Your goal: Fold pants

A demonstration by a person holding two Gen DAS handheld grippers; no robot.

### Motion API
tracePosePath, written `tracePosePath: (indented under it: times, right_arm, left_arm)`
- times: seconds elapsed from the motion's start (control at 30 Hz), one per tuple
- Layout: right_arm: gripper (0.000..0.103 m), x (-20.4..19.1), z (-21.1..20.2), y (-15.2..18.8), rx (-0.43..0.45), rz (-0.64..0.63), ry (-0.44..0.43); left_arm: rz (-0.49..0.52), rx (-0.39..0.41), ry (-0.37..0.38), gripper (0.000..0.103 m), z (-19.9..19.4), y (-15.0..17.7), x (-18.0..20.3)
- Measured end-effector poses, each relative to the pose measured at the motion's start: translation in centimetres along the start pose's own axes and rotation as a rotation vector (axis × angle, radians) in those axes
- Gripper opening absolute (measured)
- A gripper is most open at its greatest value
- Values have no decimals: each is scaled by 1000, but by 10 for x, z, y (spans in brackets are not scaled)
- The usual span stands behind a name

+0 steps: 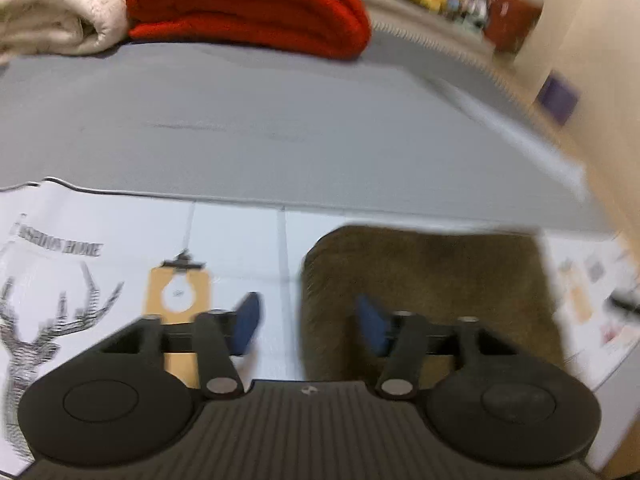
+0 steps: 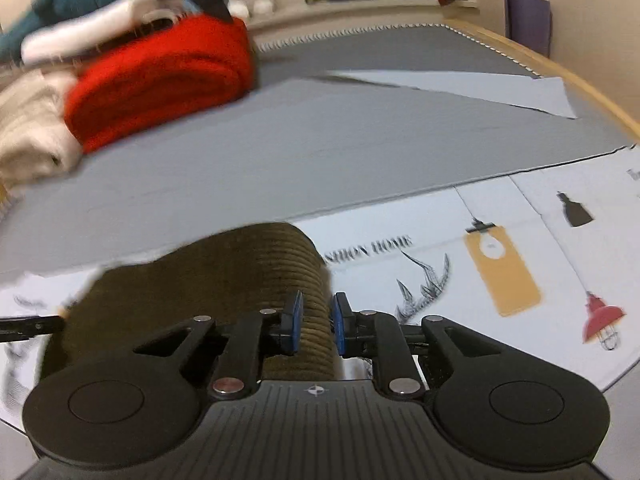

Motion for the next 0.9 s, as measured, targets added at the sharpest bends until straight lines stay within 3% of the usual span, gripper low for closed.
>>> tracePosePath:
  times: [0.07,0.13,0.2,0.23,0.3,0.37,0.43,0.57,0.7,0.8,0.9]
  right_arm:
    - [19,-16,-8,6,-3,-106,-78]
    - [19,-31,-12,19,-43,-213,-184]
    - [19,-44,-7,42,-121,-322,-244]
    - [18,-48,0,55,-172,-372,-230]
    - [19,-51,22,84,-324,-476,-168]
    - [19,-59,23,97,-341,-611,-158]
    - [19,-64,19,86,-354,-586,-181]
    - [21,-56,17,48,-201,-482,-148]
    - [50,-52,32,4,-7,-319,-55]
    - [50,-54,57,-17,46,-280,-29]
    - [49,-57,94,-24,29,-291,36]
  left_arm:
    - [50,50,76,30,-17,-4,8]
    - [138,68,138,23,-24,-2,24]
    - [199,31,205,23,-18,8,34]
    - [233,-21,210,22,-6,15,41]
    - [337,-213,120,20,30,43,43]
    - [413,-230,68,21,36,53,47]
    - [356,-223,76,21,30,44,46]
    - [360,-139,46,29,16,34,53]
    - [322,-105,86,31,10,20,58]
    - [338,-94,92,31,8,19,66]
    - [353,-88,88,32,8,20,66]
Point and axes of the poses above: each gripper's, at about its wrist camera, not at the fingertips, and z roughly the way its jaws point, x to its right, y to its underside, the point moved 3 cm from there along z, roughly the way its jaws point, and after that the axes turned 2 degrees about -x, right-handed, at the moved point
